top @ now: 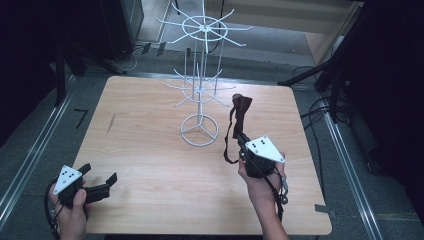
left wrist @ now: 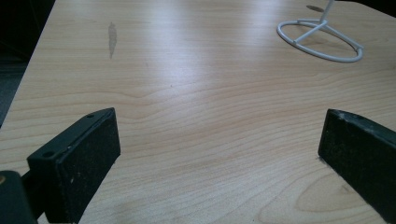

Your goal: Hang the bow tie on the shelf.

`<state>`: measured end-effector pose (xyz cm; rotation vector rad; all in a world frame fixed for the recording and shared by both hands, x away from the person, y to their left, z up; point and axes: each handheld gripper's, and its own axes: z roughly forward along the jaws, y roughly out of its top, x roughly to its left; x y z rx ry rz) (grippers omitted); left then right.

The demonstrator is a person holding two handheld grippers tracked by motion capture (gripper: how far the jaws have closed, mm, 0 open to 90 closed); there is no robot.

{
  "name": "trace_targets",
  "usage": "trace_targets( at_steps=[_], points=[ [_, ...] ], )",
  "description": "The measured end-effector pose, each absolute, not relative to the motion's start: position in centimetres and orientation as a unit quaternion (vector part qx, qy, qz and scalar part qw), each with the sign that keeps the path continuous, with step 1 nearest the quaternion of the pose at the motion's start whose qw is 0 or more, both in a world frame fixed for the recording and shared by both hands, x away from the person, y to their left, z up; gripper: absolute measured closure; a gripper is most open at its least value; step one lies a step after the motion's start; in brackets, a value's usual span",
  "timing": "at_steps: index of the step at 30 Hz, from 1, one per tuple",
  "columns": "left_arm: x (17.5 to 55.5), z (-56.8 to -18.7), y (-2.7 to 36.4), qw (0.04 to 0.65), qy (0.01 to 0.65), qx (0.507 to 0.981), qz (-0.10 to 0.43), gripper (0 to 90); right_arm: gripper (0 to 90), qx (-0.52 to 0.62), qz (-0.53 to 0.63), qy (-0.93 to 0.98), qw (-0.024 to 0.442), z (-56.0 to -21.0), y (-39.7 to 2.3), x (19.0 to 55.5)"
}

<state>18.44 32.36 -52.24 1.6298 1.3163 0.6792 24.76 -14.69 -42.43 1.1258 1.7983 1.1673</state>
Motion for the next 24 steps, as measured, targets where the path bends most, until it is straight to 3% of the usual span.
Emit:
trace_targets(
  at_steps=[24],
  points=[
    [18.5, -52.3, 32.4, 0.453, 0.533, 0.66, 0.274, 0.0, 86.4, 0.432, 0.451, 0.701, 0.344, -42.0, -13.8, 26.9]
  ],
)
